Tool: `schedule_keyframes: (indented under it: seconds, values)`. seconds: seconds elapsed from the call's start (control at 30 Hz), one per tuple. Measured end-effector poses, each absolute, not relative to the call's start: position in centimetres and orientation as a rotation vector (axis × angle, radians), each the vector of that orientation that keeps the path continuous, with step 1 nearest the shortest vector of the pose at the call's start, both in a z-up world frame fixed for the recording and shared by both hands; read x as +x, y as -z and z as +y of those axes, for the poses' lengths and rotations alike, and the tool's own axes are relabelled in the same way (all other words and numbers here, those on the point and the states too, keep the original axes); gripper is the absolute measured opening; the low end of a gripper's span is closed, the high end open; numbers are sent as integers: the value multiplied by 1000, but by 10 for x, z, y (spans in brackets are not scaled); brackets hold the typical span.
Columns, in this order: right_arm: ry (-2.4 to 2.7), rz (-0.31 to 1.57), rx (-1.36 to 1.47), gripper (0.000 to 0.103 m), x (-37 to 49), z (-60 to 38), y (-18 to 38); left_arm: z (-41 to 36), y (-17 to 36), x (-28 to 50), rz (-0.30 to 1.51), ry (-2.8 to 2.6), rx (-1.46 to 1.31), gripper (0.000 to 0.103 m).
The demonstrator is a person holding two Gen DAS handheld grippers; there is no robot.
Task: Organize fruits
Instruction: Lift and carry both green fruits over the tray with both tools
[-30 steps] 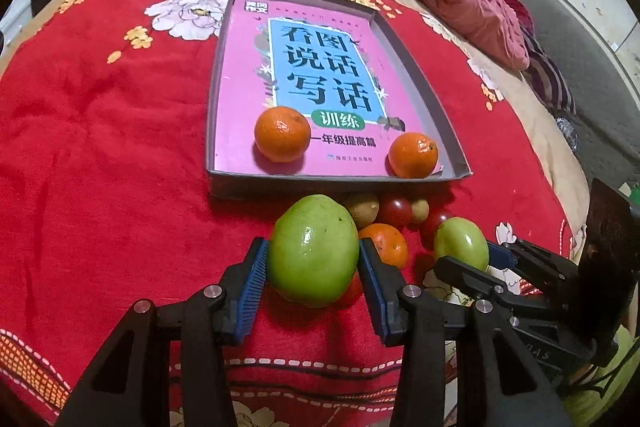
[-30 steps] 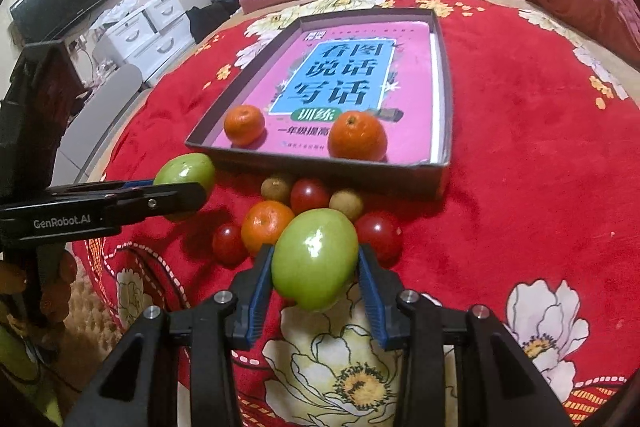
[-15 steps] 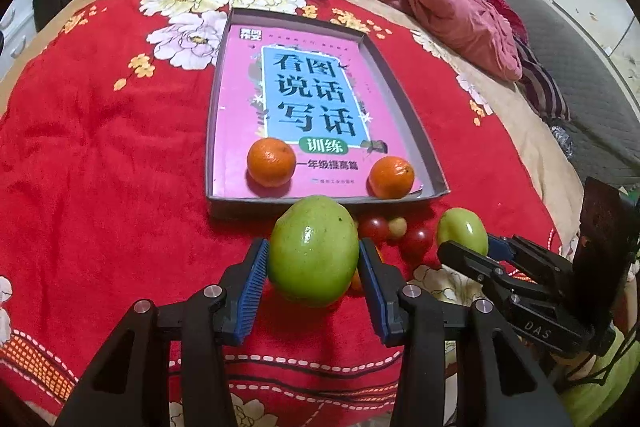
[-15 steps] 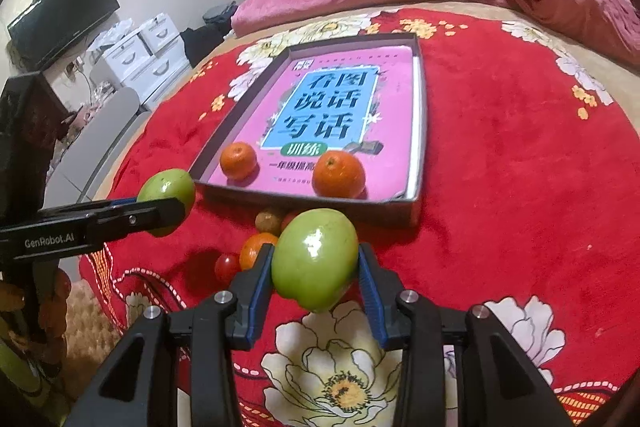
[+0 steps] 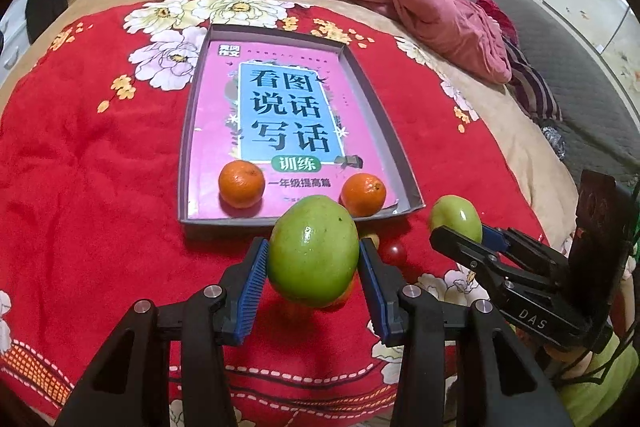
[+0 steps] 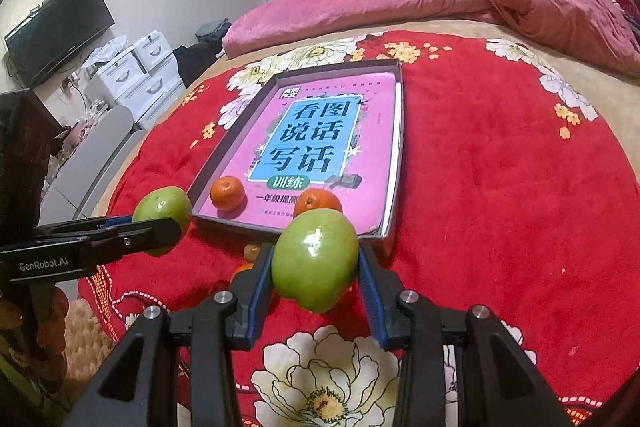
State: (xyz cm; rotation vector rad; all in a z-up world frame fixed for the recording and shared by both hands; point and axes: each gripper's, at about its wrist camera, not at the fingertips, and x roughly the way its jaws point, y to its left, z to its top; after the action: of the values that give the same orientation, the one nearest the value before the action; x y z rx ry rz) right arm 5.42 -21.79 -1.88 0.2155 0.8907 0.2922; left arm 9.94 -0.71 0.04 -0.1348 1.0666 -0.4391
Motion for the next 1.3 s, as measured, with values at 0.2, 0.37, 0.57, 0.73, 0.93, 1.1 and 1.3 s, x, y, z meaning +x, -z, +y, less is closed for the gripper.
schedule_keyframes:
  seconds: [0.2,0.37,0.57,0.73,0.93,1.1,1.3]
  values:
    - [-278,873,204,41,60,-225,13,-16,-6,106,1056,445,-132,46]
    - [-250,856,193,41,68,-235,7,-18,-10,115,1044,440,-141,47]
    - [-224,834,179,41,77,-245,-1,-13,-16,128,1028,431,-164,47]
    - [-217,825,174,41,84,-247,-5,-11,-23,137,1009,419,-175,47]
    - [-221,815,167,41,90,-246,-9,-14,-27,143,995,411,-170,47]
    - [-230,804,155,41,96,-242,-12,-19,-26,150,995,410,-162,47]
    - [-232,824,136,41,109,-239,-6,-32,-22,159,1002,409,-142,47]
